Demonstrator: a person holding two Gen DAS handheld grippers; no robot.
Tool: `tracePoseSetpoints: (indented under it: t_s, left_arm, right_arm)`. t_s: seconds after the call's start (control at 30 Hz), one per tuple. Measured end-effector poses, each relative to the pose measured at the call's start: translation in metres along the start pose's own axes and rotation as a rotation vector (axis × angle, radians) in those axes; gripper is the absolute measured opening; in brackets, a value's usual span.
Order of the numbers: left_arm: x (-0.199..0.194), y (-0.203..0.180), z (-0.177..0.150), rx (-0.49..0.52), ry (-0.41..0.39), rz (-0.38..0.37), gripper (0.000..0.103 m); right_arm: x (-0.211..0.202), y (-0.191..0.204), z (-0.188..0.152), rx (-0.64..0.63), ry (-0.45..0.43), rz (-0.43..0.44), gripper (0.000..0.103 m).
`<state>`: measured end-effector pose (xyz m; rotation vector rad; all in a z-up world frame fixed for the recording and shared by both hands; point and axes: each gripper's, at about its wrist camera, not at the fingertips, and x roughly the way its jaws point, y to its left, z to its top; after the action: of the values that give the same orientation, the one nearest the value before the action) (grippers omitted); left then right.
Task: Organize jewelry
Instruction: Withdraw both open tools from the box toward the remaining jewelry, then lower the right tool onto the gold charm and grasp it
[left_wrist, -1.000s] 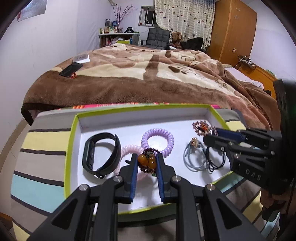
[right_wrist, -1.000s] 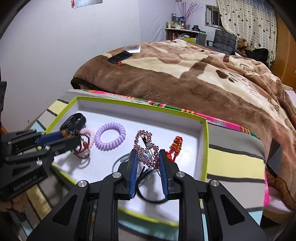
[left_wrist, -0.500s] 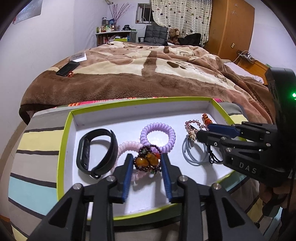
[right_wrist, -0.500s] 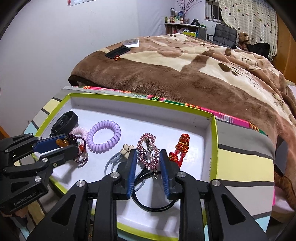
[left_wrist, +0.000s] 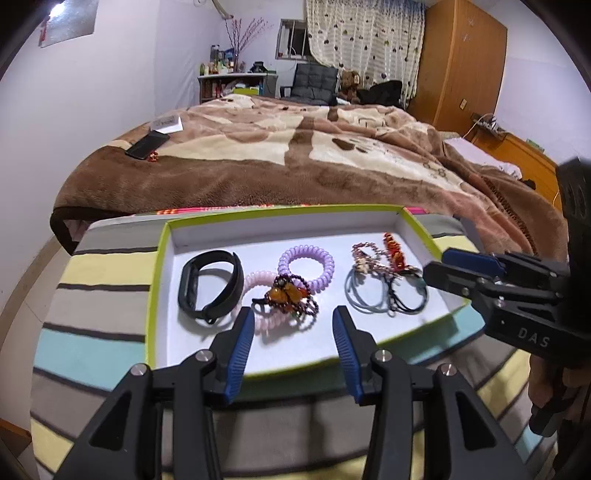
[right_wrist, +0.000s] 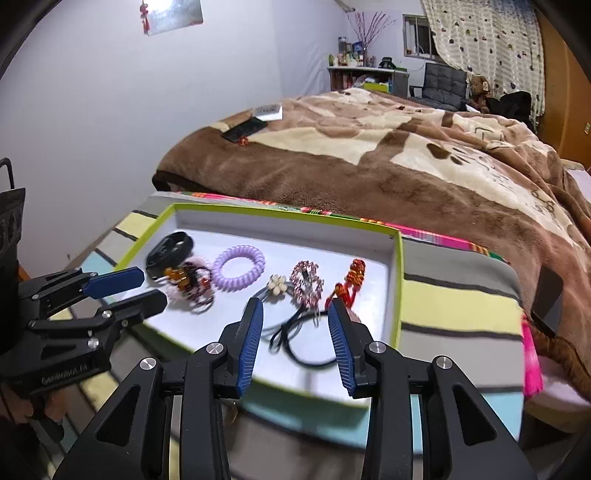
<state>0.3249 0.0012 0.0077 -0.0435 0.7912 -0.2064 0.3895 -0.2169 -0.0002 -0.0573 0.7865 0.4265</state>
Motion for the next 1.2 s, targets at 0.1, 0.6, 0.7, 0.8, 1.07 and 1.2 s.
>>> tracePoseSetpoints:
  t_s: [0.1,0.6,0.7,0.8,1.07,1.2]
  left_arm:
    - [-0.022,-0.004,-0.005,-0.006,-0.033,-0.003,0.046]
    - [-0.101,-0.023,-0.072,-0.048,-0.097,0.009,0.046]
    - [-0.108,-0.026,-0.085,-0.048,-0.098,0.025,0.046]
    - [-0.115,-0.029,-0.097,-0.056,-0.098,0.026,0.046]
    - [-0.132,-0.036,-0.118,-0.045,-0.106,0.039,0.046]
    - [-0.134,-0.04,-0.121,-0.032,-0.104,0.039,0.046]
  right_arm:
    - [-0.02,0.003,-0.008,0.009,-0.022,0.004,0.038]
    - [-0.108,0.032,-0.082,0.024,-0.109,0.017,0.038]
    - [-0.119,0.039,-0.098,0.019,-0.118,0.006,0.038]
    - [-0.126,0.042,-0.111,0.019,-0.119,-0.001,0.038]
    - [-0.136,0.05,-0.136,0.003,-0.113,-0.04,0.038]
    - [-0.14,0.051,-0.143,0.005,-0.113,-0.036,0.038]
